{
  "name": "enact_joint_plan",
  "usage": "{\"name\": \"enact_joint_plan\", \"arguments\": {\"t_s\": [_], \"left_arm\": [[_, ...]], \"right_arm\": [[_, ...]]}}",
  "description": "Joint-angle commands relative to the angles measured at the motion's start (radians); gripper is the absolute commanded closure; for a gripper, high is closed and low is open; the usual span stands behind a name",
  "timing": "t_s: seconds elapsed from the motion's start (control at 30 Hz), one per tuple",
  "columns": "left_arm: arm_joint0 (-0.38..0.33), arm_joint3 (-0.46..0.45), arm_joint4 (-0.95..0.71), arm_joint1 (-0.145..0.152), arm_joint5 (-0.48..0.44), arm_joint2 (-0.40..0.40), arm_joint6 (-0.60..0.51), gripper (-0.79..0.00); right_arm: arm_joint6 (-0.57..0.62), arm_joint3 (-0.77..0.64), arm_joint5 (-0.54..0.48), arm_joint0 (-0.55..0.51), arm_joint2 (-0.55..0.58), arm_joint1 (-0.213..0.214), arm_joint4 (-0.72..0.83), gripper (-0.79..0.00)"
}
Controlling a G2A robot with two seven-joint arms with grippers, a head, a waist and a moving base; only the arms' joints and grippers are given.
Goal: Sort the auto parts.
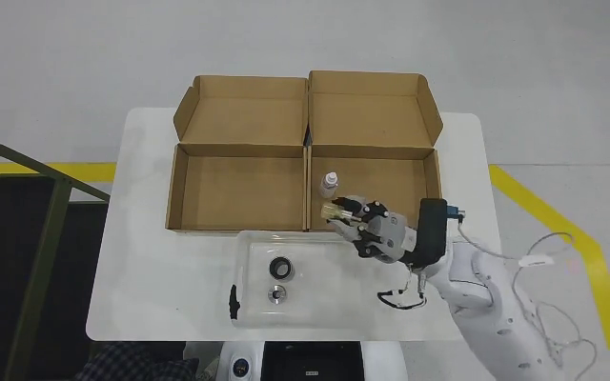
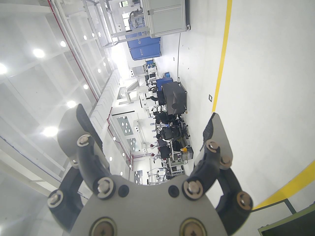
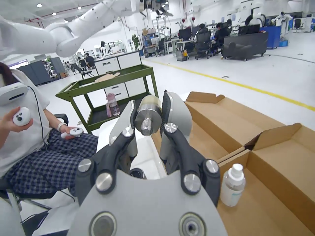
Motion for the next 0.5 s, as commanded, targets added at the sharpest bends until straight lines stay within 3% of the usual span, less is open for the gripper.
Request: {"name": "enact_joint_plan", "arguments": {"t_s": [0.0,0.47], "left_arm": [[0.0,0.0,0.0,0.0,0.0,0.0,0.0,-0.785],[0.0,0.0,0.0,0.0,0.0,0.0,0.0,-0.785]], "right_arm": [[-0.02,-0.018,0.002,-0.012,0.027,0.002,0.011,0.0],[-0.072,-0.131,0.021,-0.043,0.149,0.005,0.042,0.0]]}}
